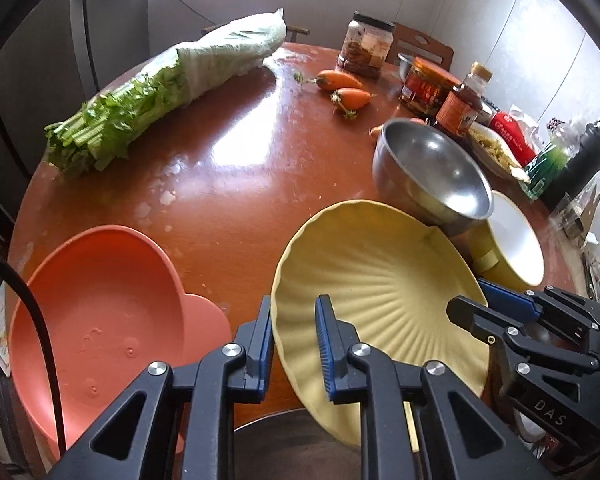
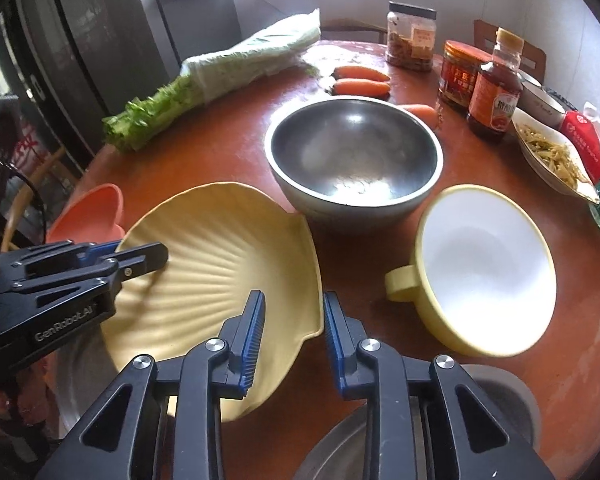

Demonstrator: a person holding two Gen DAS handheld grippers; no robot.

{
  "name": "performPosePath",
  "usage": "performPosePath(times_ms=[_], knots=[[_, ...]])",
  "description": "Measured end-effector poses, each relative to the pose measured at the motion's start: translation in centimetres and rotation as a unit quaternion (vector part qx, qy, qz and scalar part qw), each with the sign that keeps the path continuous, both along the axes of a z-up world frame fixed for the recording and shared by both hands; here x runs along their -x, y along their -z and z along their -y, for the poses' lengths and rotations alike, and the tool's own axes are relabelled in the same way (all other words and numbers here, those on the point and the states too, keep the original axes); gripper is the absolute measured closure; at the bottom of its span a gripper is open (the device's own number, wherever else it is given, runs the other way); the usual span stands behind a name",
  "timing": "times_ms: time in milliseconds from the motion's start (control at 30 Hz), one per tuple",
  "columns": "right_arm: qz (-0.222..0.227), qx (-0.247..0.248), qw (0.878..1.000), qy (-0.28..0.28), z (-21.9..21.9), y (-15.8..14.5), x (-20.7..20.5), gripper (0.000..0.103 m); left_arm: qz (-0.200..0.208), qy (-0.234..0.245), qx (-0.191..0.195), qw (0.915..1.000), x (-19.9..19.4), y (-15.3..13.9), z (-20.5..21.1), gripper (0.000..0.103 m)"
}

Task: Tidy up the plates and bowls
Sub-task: 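Grasp the yellow shell plate rim with the right gripper and lift, then carry the yellow shell plate over the pink bowl and lower it in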

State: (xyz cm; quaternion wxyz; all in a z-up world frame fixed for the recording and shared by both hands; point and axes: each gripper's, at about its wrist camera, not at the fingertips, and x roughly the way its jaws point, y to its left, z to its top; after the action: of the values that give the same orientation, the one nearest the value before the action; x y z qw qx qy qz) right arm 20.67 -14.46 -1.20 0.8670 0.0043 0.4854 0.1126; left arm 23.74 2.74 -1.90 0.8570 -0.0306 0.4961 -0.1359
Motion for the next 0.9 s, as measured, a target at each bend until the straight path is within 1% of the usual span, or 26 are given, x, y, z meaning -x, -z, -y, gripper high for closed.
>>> performPosePath(times_ms=[333,433,667,900], knots=[[0.015,-0.012,1.000,-0.009,-0.9,-1.9,0.9,0.073,0.022,-0.011,-0.002,0.9997,1.8,-2.3,-1.0,0.083],[0.026,-0.014,0.999,-0.017,-1.6,-3.0,1.1,0.073,0.030,-0.018,-0.002,0.9994,2.3,-3.2,-1.8,0.083],[0.057,-0.018,0.997,-0.050,-5.1,-6.0,1.6,0.073,0.059,-0.049,-0.007,0.9971,3.8,-6.0,-5.2,0.083],[0.073,-0.017,0.993,-0.090,-9.8,-7.9,1.5,0.073,0.077,-0.085,-0.017,0.9933,5.0,-7.8,-9.4,0.083]])
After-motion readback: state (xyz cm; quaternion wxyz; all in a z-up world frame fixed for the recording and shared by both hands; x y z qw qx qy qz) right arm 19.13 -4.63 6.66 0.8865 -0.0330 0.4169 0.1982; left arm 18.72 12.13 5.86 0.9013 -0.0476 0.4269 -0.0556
